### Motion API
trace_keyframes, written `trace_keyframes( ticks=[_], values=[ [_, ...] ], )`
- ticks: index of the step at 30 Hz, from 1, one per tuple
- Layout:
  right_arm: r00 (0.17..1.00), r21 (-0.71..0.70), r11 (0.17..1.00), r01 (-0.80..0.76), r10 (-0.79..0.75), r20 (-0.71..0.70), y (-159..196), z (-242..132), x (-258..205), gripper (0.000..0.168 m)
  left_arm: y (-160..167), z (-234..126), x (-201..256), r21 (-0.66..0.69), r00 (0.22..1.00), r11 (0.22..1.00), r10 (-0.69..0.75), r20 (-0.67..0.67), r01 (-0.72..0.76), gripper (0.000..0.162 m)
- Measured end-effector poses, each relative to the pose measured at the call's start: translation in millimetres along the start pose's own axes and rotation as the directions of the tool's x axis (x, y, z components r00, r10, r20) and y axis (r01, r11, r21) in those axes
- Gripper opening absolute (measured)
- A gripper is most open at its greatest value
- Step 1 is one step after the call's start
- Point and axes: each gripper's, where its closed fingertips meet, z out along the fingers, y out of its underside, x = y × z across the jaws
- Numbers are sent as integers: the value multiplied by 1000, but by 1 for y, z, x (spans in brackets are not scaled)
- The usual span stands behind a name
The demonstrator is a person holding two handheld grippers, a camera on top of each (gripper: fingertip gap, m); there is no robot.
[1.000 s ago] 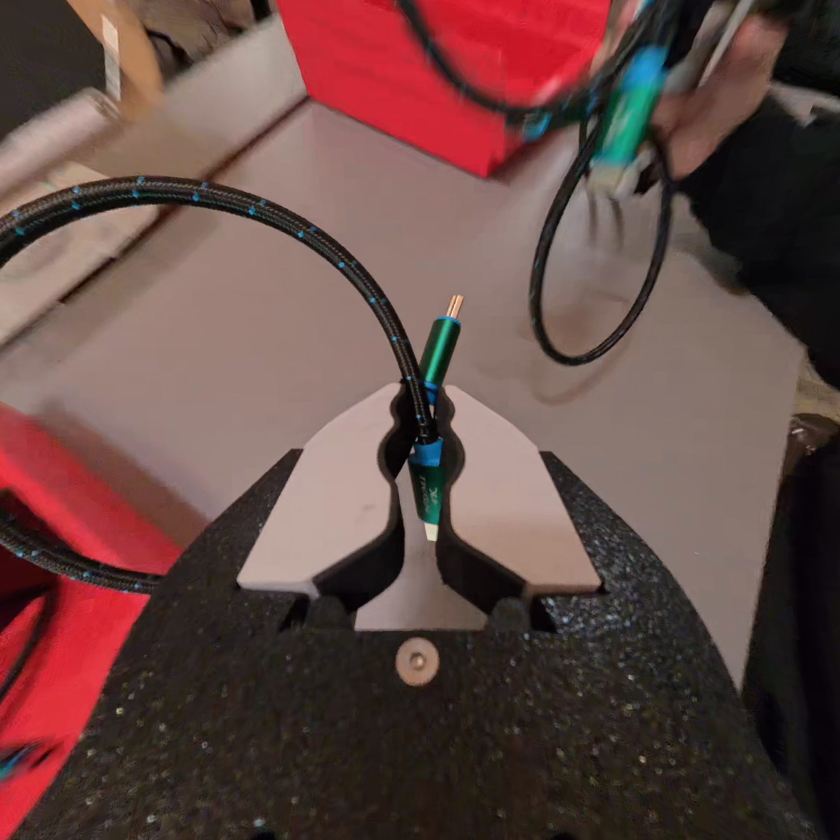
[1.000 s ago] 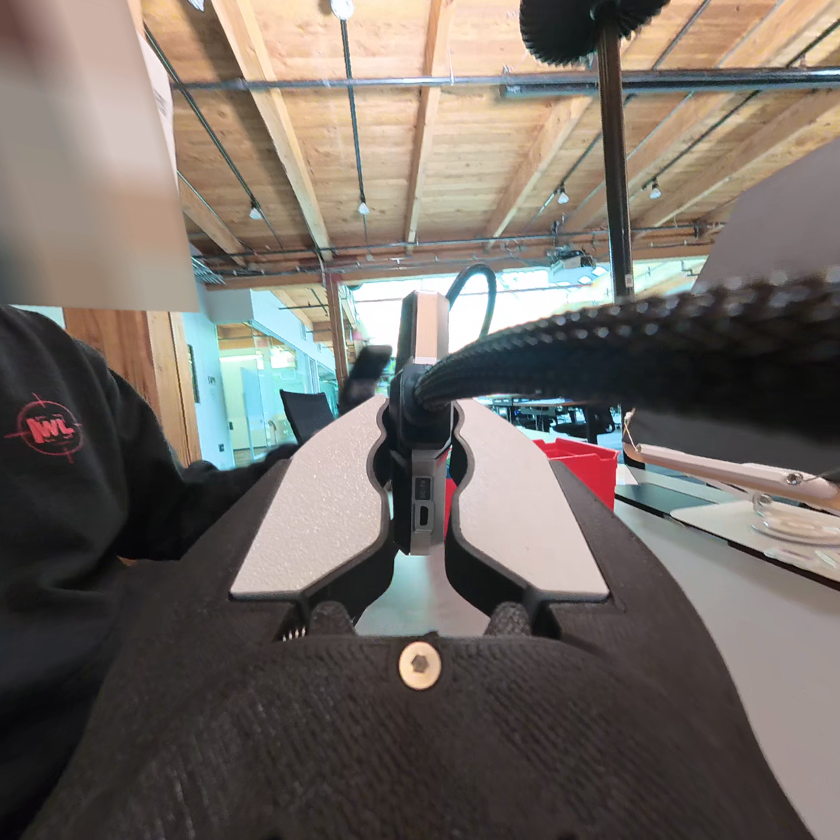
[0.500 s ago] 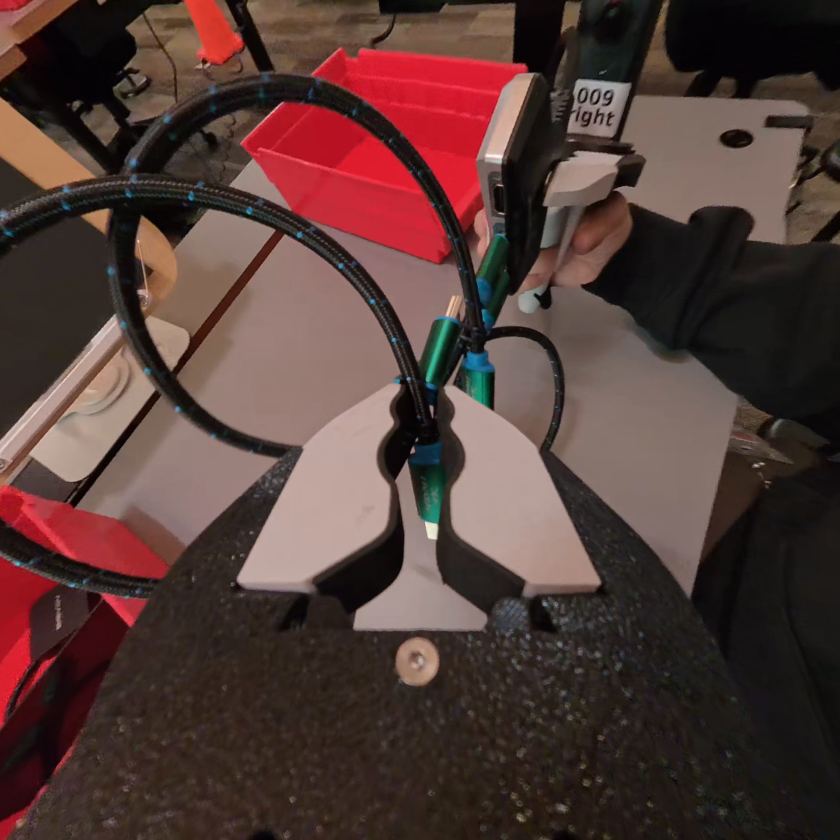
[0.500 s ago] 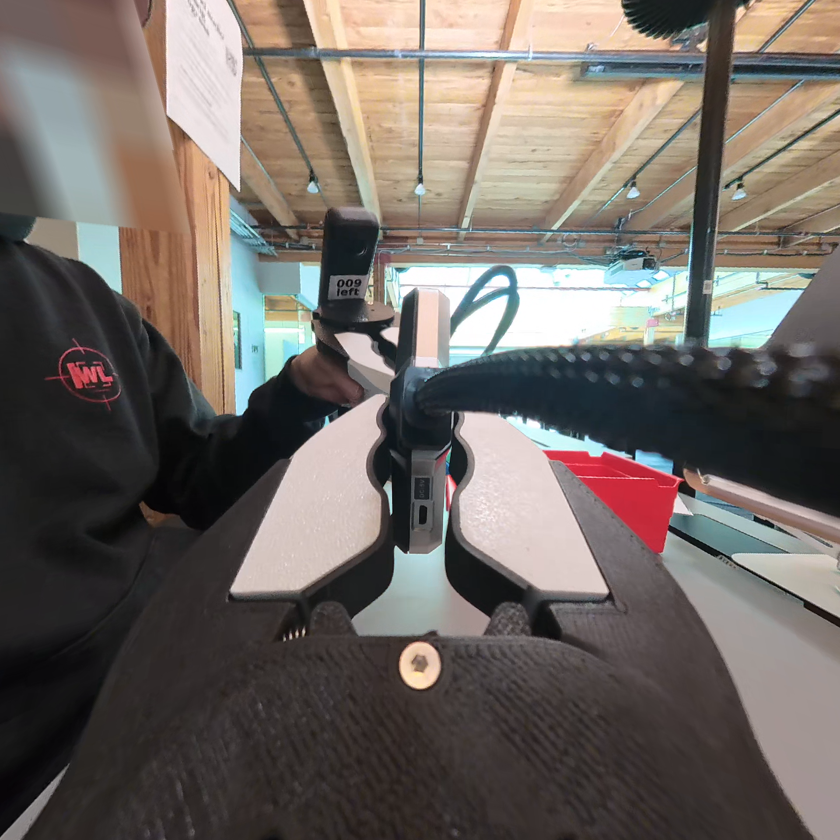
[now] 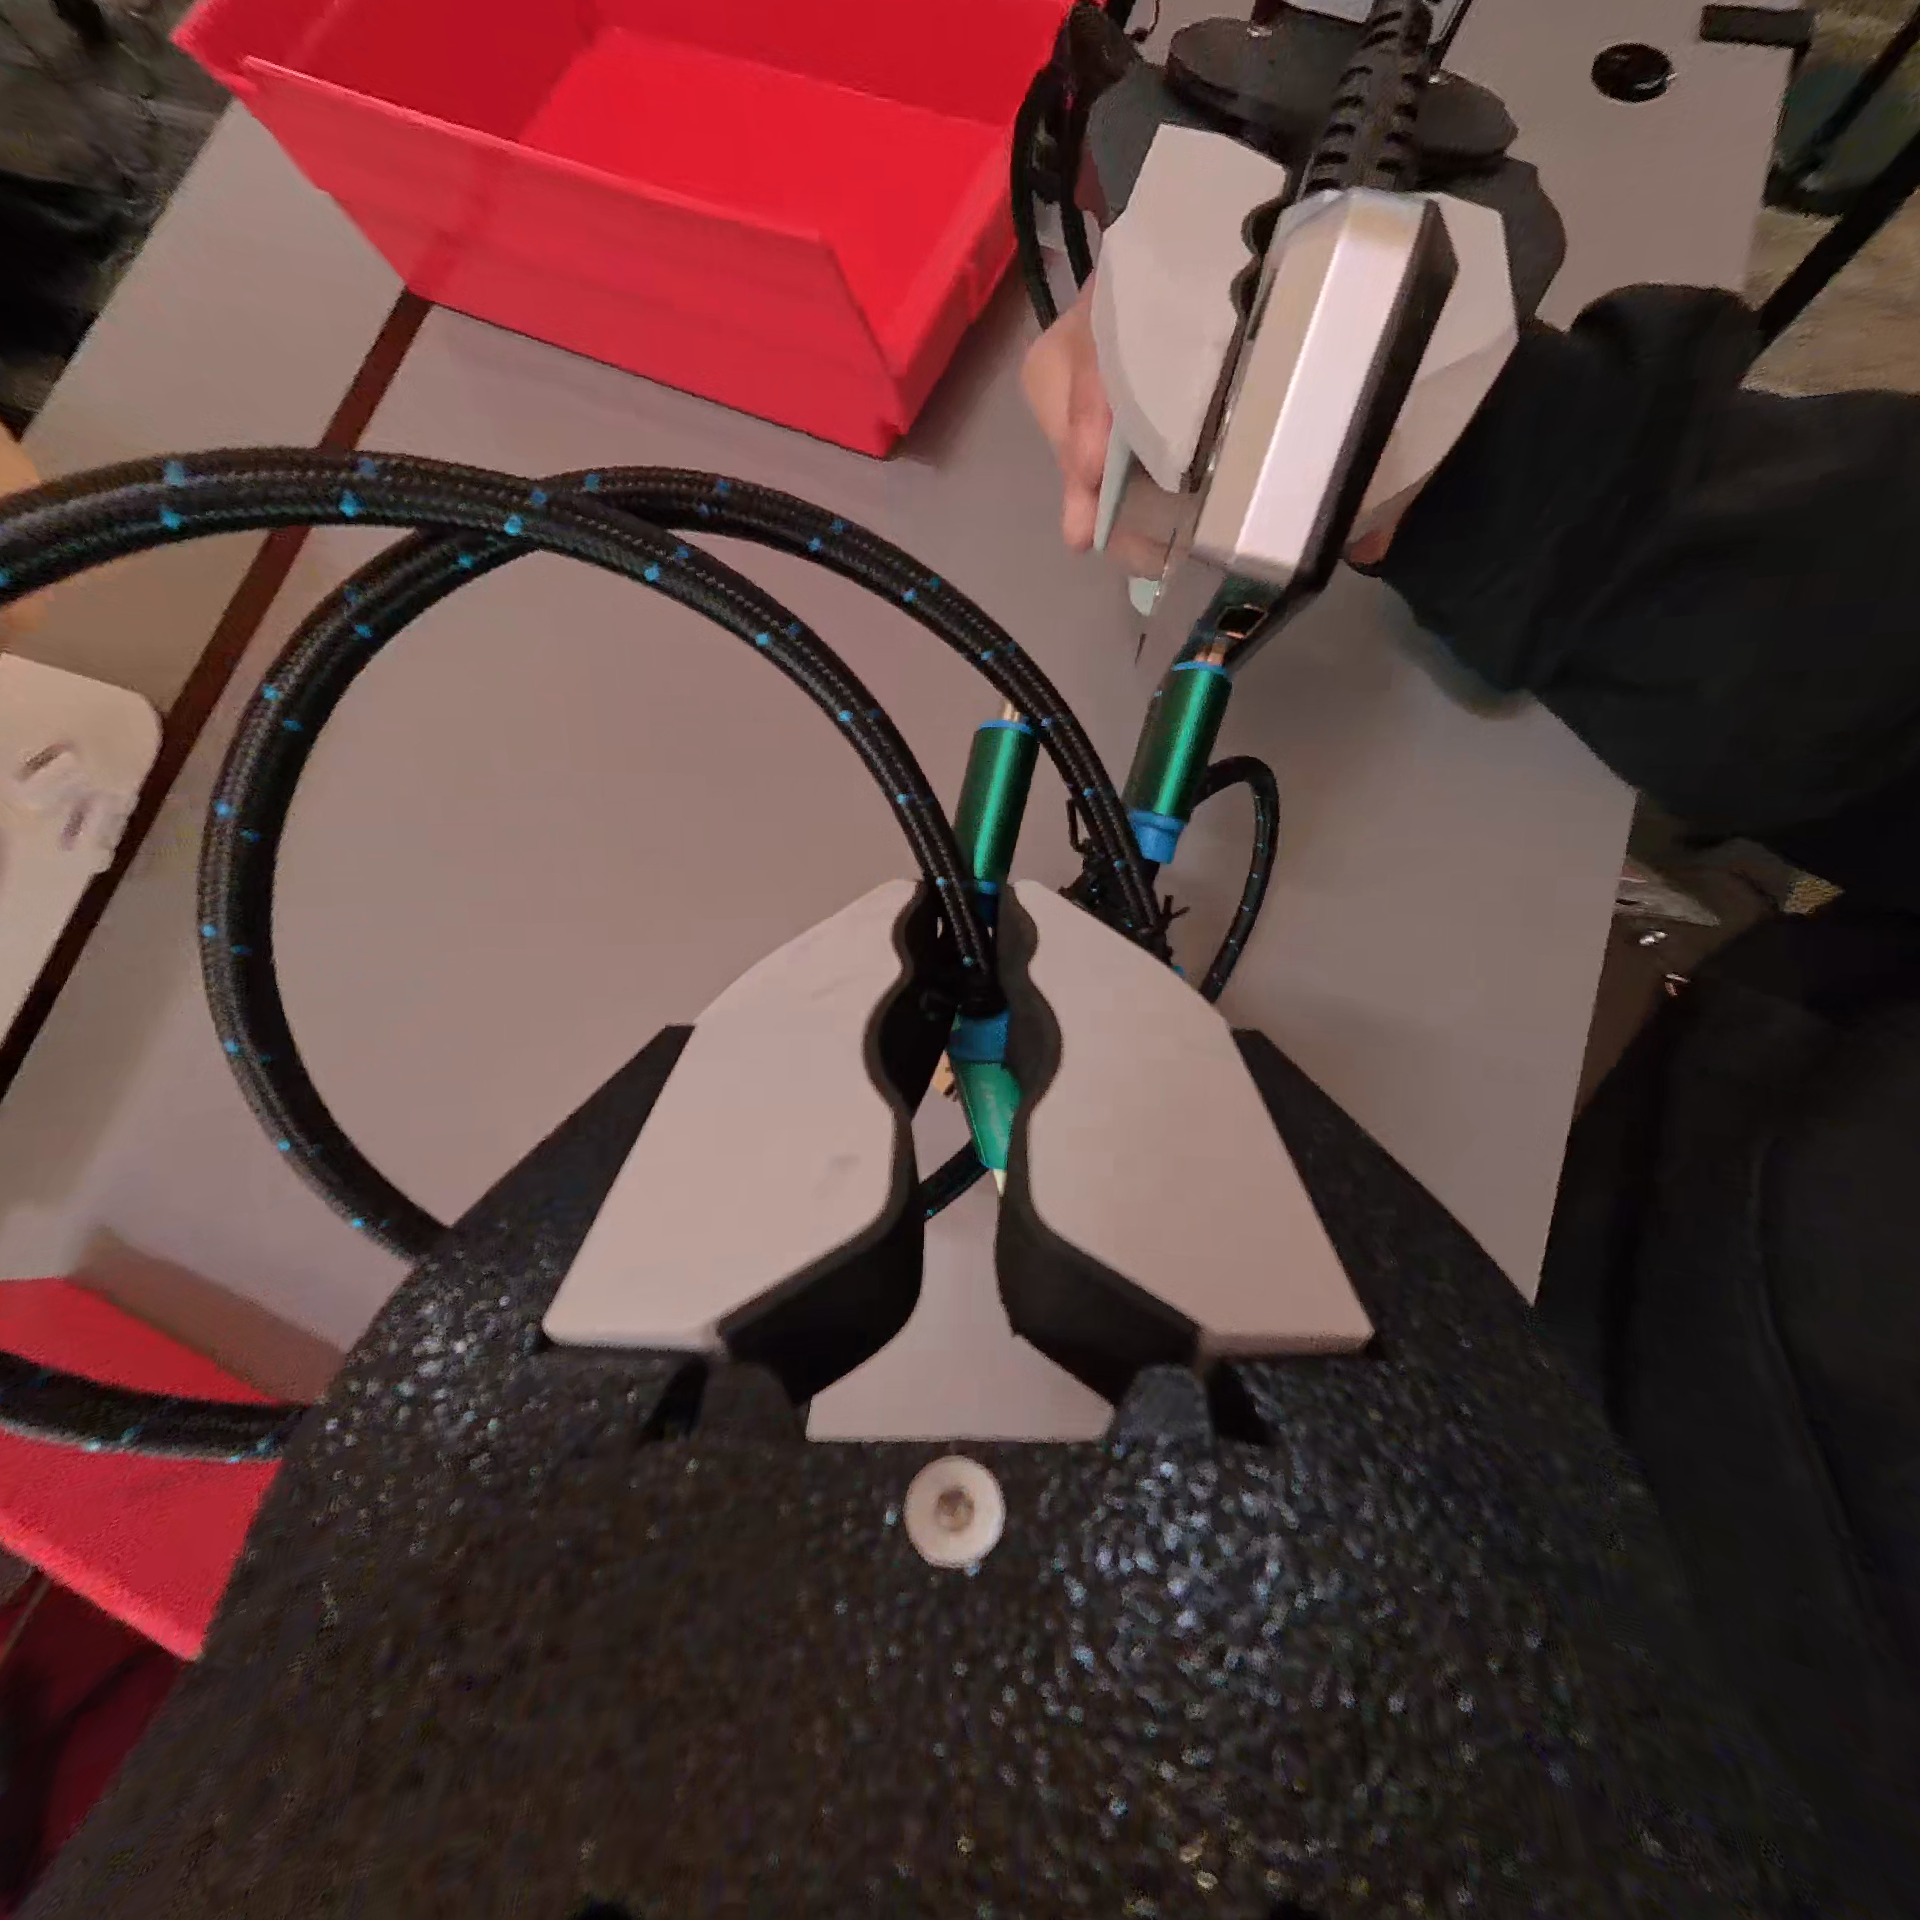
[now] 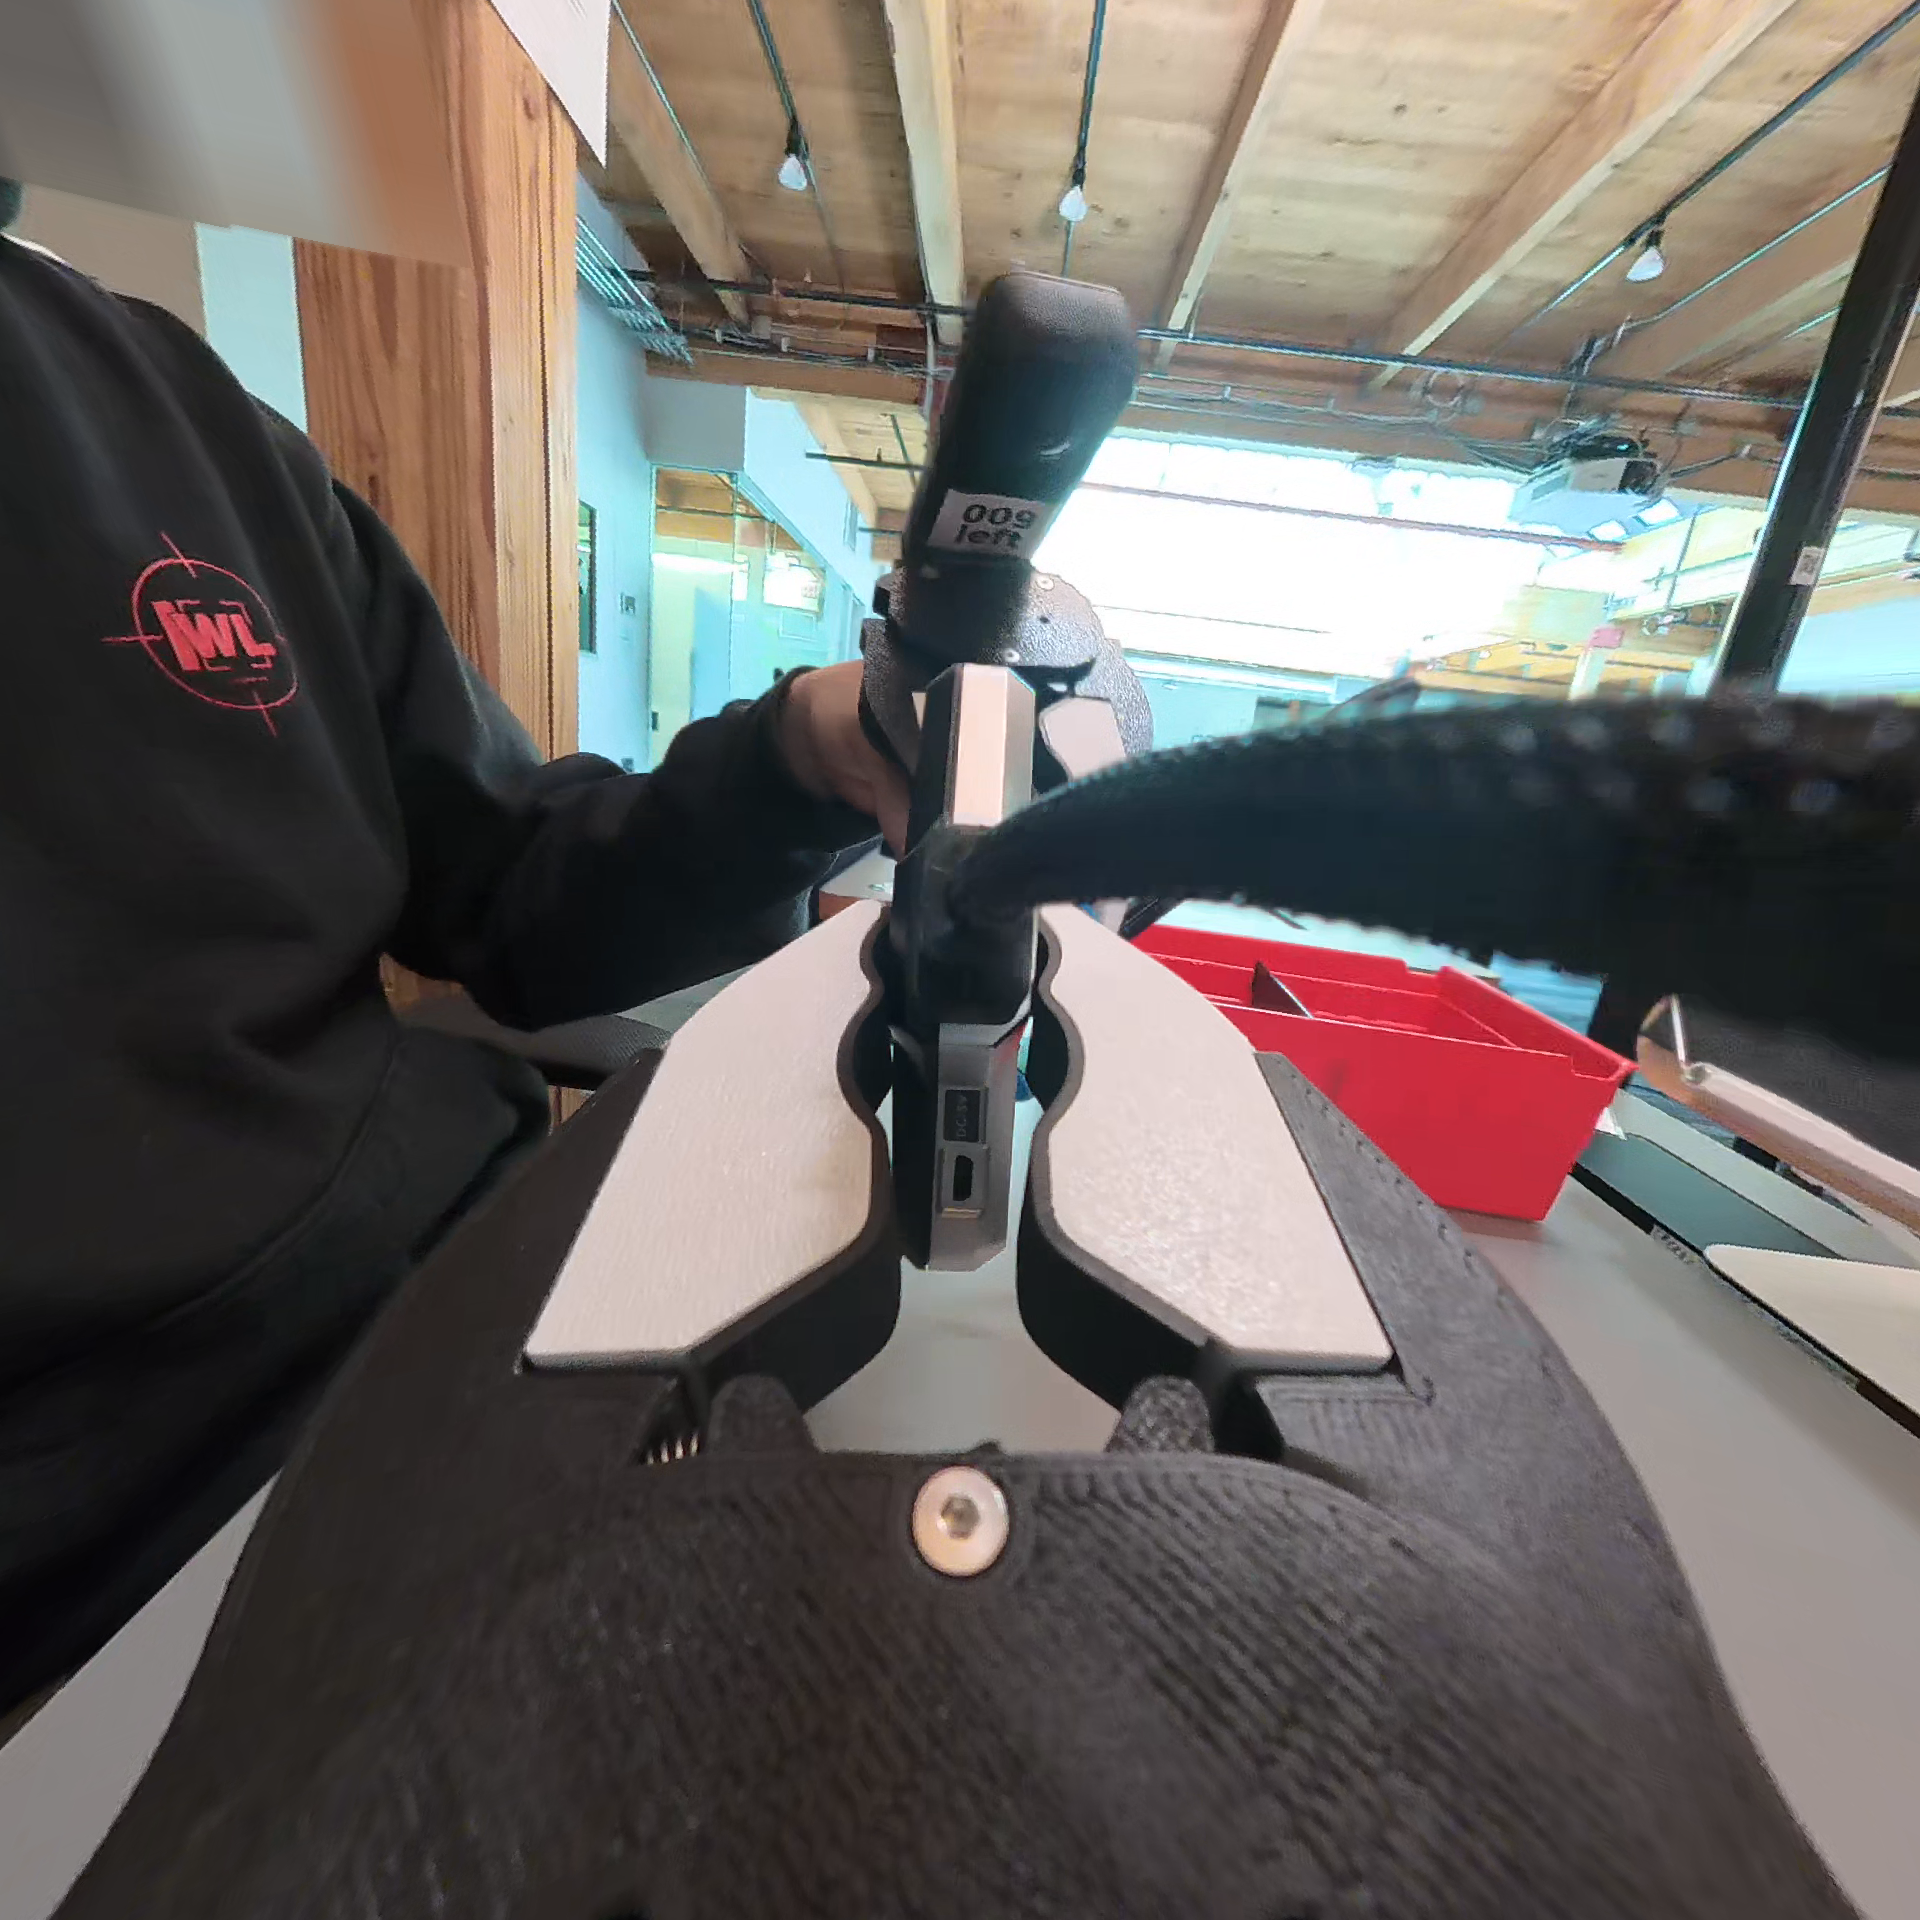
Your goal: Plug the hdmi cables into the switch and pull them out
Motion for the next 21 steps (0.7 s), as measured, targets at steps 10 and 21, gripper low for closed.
trace_keyframes(
  ticks=[10, 21],
  values=[
    [993, 75, 992, -100, 104, -47, -4, -4, 14, 22, -14, -12, 16, 275, 956, 959, 14, -293, 71, 10],
    [983, 85, 980, -181, 180, 26, 2, 5, 7, 23, -7, -10, 23, 72, 966, 996, -25, -258, 45, 10]
  ],
)
